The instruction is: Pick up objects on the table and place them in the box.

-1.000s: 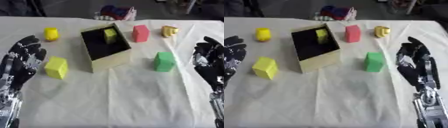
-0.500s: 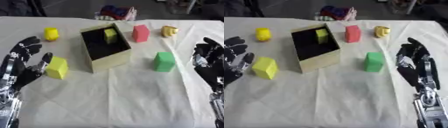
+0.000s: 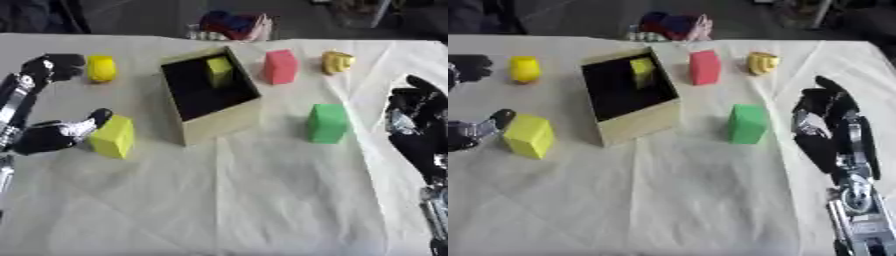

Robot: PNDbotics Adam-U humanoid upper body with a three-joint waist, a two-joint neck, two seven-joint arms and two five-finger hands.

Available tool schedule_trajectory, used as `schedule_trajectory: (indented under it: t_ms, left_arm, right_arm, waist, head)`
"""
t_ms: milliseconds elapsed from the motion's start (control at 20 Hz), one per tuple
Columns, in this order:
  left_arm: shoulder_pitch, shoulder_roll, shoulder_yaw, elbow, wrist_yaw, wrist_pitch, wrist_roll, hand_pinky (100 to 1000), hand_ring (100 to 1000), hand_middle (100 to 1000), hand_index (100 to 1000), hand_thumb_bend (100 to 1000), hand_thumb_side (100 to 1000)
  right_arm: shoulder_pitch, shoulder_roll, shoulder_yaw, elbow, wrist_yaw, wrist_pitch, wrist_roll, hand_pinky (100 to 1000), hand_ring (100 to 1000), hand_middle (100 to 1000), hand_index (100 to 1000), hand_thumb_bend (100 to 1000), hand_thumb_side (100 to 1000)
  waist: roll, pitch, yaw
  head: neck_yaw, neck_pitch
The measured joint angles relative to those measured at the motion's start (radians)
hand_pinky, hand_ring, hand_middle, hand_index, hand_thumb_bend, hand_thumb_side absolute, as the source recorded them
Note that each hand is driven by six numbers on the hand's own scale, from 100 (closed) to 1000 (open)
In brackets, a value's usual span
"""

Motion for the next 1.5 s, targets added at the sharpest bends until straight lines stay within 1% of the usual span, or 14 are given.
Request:
schedule_trajectory:
  t_ms: [100,200,300,400,450,600,800,1000,1150,1200,1250,1300,1400,1500]
  left_arm:
    - [-0.065,0.11,-0.06,0.057,-0.014,-0.046,-0.113,846,802,815,867,558,261]
    - [-0.128,0.183,-0.121,0.117,-0.018,-0.089,-0.228,844,800,817,865,554,239]
    - [-0.192,0.224,-0.179,0.181,-0.024,-0.124,-0.329,842,799,817,863,544,228]
    - [-0.254,0.232,-0.229,0.253,-0.038,-0.151,-0.402,841,798,816,865,539,233]
    - [-0.279,0.231,-0.248,0.289,-0.049,-0.155,-0.42,841,798,816,865,540,234]
    - [-0.327,0.201,-0.285,0.386,-0.084,-0.151,-0.424,839,795,815,870,534,237]
    - [-0.36,0.148,-0.308,0.483,-0.128,-0.166,-0.409,840,797,819,878,542,239]
    - [-0.383,0.103,-0.326,0.544,-0.155,-0.183,-0.392,842,802,822,877,535,231]
    - [-0.397,0.082,-0.334,0.574,-0.164,-0.19,-0.386,839,798,815,868,513,213]
    - [-0.399,0.077,-0.336,0.583,-0.167,-0.192,-0.383,834,790,801,856,493,198]
    - [-0.399,0.072,-0.337,0.59,-0.17,-0.196,-0.379,823,766,768,829,454,176]
    - [-0.399,0.068,-0.337,0.597,-0.173,-0.2,-0.375,804,718,716,786,405,141]
    - [-0.401,0.062,-0.337,0.606,-0.175,-0.21,-0.366,774,636,624,721,350,100]
    - [-0.401,0.058,-0.337,0.609,-0.177,-0.222,-0.354,719,527,508,616,278,100]
  right_arm:
    - [0.0,-0.005,0.0,0.002,0.0,0.001,0.003,799,749,691,869,100,238]
    - [0.0,-0.006,0.001,0.004,0.001,0.001,0.007,799,748,691,869,100,241]
    - [0.0,-0.007,0.003,0.004,0.001,0.001,0.01,799,748,690,869,100,241]
    - [0.002,-0.009,0.006,0.005,0.001,0.002,0.012,798,748,689,869,100,241]
    - [0.004,-0.01,0.006,0.005,0.001,0.002,0.014,798,747,689,869,100,242]
    - [0.005,-0.013,0.006,0.007,0.001,0.001,0.016,798,747,688,869,100,242]
    - [0.008,-0.013,0.006,0.01,0.001,0.0,0.017,798,746,686,869,100,243]
    - [0.008,-0.013,0.006,0.01,0.001,0.0,0.017,798,745,686,869,100,243]
    - [0.008,-0.013,0.006,0.01,0.001,0.0,0.017,798,745,685,869,100,243]
    - [0.008,-0.013,0.006,0.01,0.001,0.0,0.017,798,745,685,869,100,243]
    - [0.008,-0.013,0.006,0.01,0.001,0.0,0.017,798,745,685,869,100,244]
    - [0.008,-0.013,0.006,0.01,0.001,0.0,0.017,798,745,685,869,100,243]
    - [0.008,-0.013,0.006,0.011,0.001,0.0,0.017,798,745,684,869,100,244]
    - [0.008,-0.013,0.006,0.011,0.001,0.0,0.017,798,744,684,869,100,244]
  waist:
    - [0.0,-0.001,-0.005]
    - [0.003,-0.001,-0.01]
    - [0.004,-0.001,-0.013]
    - [0.004,-0.001,-0.017]
    - [0.004,-0.001,-0.017]
    - [0.004,-0.001,-0.017]
    - [0.004,-0.001,-0.018]
    - [0.004,-0.001,-0.018]
    - [0.004,-0.001,-0.018]
    - [0.004,-0.001,-0.018]
    - [0.004,-0.001,-0.018]
    - [0.004,-0.001,-0.018]
    - [0.004,-0.001,-0.018]
    - [0.004,-0.001,-0.018]
  head:
    - [0.002,0.0]
    - [0.004,0.0]
    - [0.008,0.0]
    - [0.01,0.0]
    - [0.011,0.0]
    - [0.01,0.0]
    - [0.01,0.0]
    - [0.011,0.0]
    - [0.012,0.0]
    - [0.013,0.0]
    - [0.014,0.0]
    - [0.014,0.0]
    - [0.015,0.0]
    - [0.015,0.0]
